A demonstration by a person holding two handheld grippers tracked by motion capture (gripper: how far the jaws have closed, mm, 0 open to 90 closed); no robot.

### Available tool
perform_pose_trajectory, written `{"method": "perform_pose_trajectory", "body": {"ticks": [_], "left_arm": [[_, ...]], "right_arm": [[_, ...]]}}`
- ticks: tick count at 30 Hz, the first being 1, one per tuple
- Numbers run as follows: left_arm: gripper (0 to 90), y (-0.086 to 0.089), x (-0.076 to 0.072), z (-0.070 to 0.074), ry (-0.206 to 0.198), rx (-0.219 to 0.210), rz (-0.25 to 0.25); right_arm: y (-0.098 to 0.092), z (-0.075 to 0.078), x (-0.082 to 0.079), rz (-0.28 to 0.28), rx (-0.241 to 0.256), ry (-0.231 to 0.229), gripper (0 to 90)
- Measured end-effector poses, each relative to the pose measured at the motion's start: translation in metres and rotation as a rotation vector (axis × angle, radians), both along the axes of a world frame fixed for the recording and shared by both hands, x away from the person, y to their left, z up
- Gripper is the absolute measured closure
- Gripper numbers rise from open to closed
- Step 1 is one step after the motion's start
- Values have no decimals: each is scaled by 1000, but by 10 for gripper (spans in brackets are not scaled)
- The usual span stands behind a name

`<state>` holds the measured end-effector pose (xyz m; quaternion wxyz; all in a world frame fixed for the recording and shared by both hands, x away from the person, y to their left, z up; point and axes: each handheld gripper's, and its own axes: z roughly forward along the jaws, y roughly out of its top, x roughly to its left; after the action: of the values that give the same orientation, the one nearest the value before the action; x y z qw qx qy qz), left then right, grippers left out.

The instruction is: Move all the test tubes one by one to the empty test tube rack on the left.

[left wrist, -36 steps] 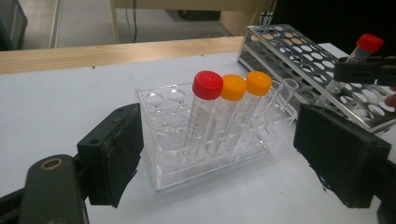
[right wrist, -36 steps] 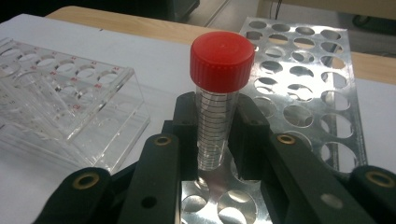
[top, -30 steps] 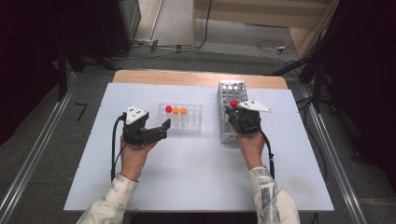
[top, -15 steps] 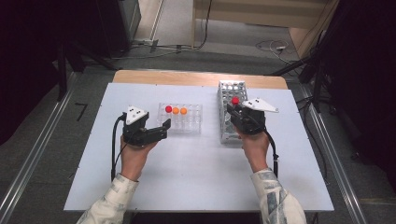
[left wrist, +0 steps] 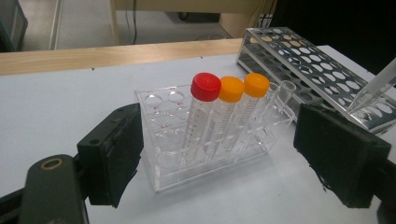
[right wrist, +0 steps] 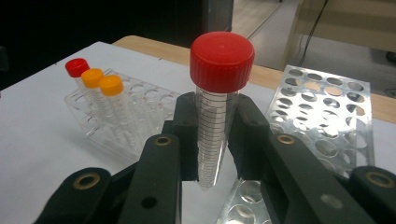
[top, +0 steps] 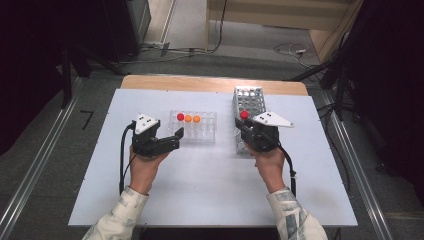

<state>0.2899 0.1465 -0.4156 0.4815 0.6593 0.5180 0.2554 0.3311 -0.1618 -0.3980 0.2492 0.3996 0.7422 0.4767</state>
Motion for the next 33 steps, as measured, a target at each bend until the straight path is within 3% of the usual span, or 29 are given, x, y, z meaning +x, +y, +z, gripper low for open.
{"method": "perform_pose_trajectory", "body": {"ticks": [33], "left_arm": [[167, -12, -6, 4, -13, -1, -45]], "right_arm": [[55, -31, -21, 171, -31, 60, 716]]}}
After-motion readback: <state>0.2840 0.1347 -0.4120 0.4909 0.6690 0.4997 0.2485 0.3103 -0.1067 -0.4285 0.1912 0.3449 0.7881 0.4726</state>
